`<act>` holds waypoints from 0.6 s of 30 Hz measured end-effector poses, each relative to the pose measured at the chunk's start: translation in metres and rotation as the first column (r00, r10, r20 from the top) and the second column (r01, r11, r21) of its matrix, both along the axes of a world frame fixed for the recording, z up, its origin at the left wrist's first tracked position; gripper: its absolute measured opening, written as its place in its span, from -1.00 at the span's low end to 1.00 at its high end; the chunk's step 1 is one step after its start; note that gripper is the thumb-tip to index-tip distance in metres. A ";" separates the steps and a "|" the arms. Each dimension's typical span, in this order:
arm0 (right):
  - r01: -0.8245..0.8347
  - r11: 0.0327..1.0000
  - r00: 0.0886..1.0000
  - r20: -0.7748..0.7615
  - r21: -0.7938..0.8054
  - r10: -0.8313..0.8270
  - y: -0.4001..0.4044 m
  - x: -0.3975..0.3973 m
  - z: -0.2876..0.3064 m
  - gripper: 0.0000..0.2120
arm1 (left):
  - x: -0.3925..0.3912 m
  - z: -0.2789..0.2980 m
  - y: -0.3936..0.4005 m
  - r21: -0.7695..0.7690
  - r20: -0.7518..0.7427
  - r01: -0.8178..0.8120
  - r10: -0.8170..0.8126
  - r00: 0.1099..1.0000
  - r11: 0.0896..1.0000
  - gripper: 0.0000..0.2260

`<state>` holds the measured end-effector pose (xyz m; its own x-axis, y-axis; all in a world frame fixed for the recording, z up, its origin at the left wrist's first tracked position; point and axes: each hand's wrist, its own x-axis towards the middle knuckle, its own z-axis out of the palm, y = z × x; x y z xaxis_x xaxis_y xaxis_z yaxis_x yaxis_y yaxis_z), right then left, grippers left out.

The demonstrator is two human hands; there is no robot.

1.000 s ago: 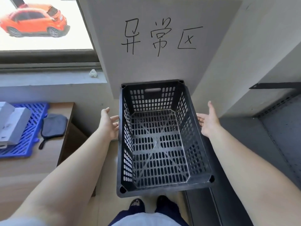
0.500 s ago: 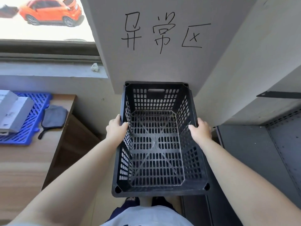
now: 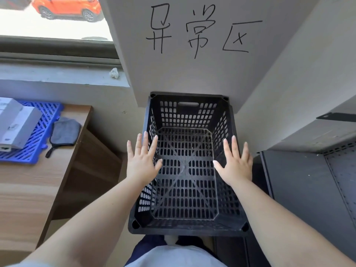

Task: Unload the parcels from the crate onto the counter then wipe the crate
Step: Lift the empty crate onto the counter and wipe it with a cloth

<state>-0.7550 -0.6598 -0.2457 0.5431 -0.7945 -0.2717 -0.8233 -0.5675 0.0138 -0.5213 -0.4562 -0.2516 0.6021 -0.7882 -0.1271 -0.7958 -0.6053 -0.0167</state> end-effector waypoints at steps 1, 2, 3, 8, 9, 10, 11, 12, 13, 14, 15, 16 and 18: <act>-0.009 1.000 1.000 -0.008 -0.007 0.009 0.000 0.000 0.000 -0.19 | 0.000 0.000 0.000 -0.006 -0.003 0.039 -0.039 0.999 0.999 -0.31; -0.013 1.000 1.000 -0.017 -0.008 0.013 0.000 0.001 0.000 -0.18 | 0.000 0.000 0.000 -0.008 -0.011 0.070 -0.070 0.997 0.997 -0.32; -0.018 1.000 1.000 -0.023 -0.009 0.018 0.000 0.001 0.000 -0.17 | 0.000 0.000 0.000 -0.010 -0.025 0.083 -0.083 0.996 0.996 -0.32; -0.025 1.000 1.000 -0.015 -0.018 0.025 0.000 0.000 0.002 -0.15 | 0.002 0.003 -0.002 0.001 -0.045 0.050 -0.049 0.998 0.999 -0.32; -0.036 0.999 0.999 -0.009 -0.024 0.036 0.001 -0.001 0.000 -0.15 | 0.000 0.003 -0.001 -0.013 -0.040 0.058 -0.058 0.998 0.998 -0.33; -0.047 0.999 0.999 -0.020 -0.026 0.046 0.004 -0.003 0.001 -0.16 | -0.002 0.004 0.002 -0.026 -0.037 0.053 -0.054 0.998 0.998 -0.33; -0.070 0.997 0.997 -0.023 -0.041 0.069 0.006 -0.004 -0.001 -0.17 | -0.004 0.003 0.004 -0.048 -0.038 0.041 -0.043 0.998 0.998 -0.34; -0.090 0.995 0.996 -0.031 -0.053 0.089 0.007 -0.005 0.000 -0.18 | -0.005 0.002 0.006 -0.067 -0.044 0.018 -0.021 0.999 0.998 -0.35; -0.104 0.993 0.994 -0.032 -0.061 0.103 0.007 -0.006 -0.001 -0.20 | -0.006 0.003 0.007 -0.077 -0.055 -0.019 0.015 0.998 0.997 -0.36; -0.112 0.992 0.993 -0.033 -0.054 0.111 0.007 -0.005 0.001 -0.21 | -0.005 0.004 0.006 -0.069 -0.066 -0.054 0.050 0.997 0.996 -0.37; -0.117 0.992 0.993 -0.031 -0.046 0.115 0.006 -0.004 0.001 -0.21 | -0.004 0.006 0.003 -0.050 -0.059 -0.073 0.070 0.996 0.996 -0.38; -0.123 0.992 0.991 -0.060 -0.032 0.121 0.006 -0.004 0.004 -0.21 | -0.005 0.009 0.001 -0.009 -0.038 -0.057 0.056 0.998 0.998 -0.40; -0.111 0.994 0.986 -0.126 -0.022 0.108 0.007 -0.002 0.007 -0.20 | -0.009 0.015 -0.004 0.087 0.002 0.058 -0.059 0.998 0.994 -0.46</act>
